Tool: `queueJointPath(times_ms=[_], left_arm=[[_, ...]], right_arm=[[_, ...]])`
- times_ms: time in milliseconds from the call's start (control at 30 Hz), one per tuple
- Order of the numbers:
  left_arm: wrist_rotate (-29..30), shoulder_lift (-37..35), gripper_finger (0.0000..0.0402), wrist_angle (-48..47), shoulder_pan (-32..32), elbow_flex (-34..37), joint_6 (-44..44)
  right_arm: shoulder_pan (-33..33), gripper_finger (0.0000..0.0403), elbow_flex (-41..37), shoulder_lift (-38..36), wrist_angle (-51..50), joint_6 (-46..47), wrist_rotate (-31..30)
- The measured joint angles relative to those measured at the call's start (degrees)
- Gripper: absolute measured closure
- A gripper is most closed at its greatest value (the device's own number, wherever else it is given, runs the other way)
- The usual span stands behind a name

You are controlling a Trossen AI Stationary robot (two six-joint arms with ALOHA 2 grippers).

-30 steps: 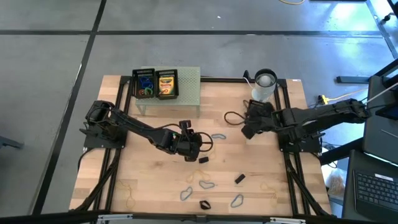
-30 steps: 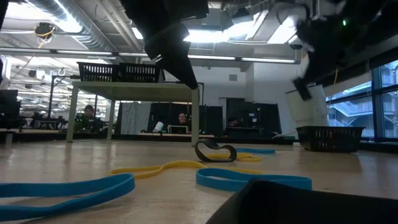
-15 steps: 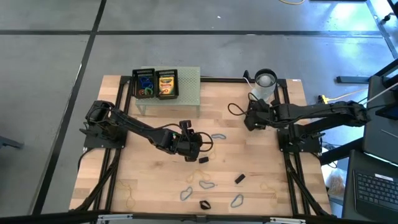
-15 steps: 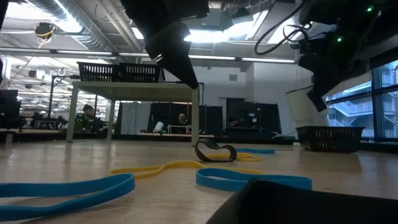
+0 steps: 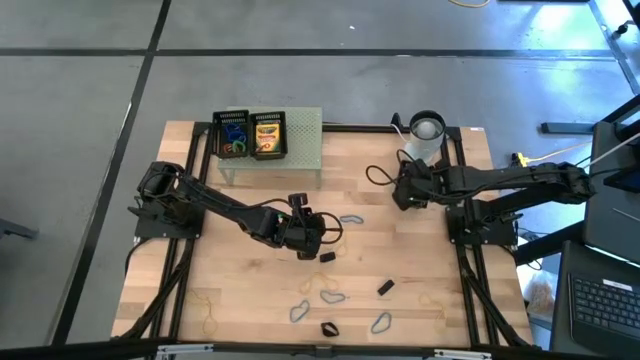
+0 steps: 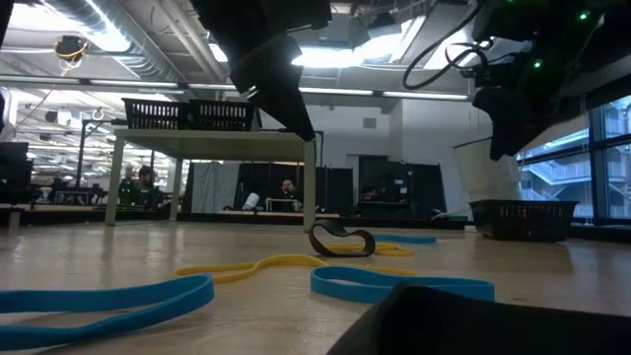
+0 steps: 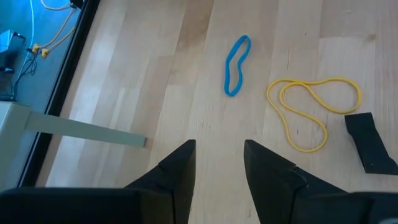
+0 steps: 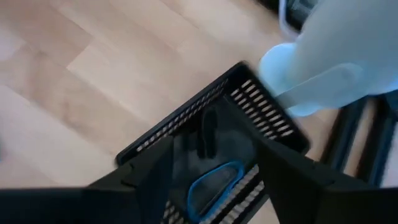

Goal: Pick & Place Office Desk Supplies
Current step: Put the blue rubber band into the black bin

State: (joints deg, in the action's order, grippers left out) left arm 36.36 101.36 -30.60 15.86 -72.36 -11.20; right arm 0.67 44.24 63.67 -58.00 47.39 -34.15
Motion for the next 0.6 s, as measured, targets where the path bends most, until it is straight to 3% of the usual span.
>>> queueJointPath(times_ms=[167, 400, 600], left_arm=[[0.0, 0.0, 0.0272, 0.0, 0.0, 0.0, 0.0], [0.0, 0.0, 0.0272, 0.0, 0.3, 0.0, 3.4], [0.1, -0.4, 0.0272, 0.0, 1.4, 0.0, 3.5]], right_arm=[[-0.8, 0.0172, 1.9, 0.0, 2.1, -0.2, 6.6], [-5.2, 0.0198, 2.1, 1.8, 15.7, -4.2, 7.2], [-8.4, 0.0210, 2.2, 9.5, 22.2, -7.6, 7.8]])
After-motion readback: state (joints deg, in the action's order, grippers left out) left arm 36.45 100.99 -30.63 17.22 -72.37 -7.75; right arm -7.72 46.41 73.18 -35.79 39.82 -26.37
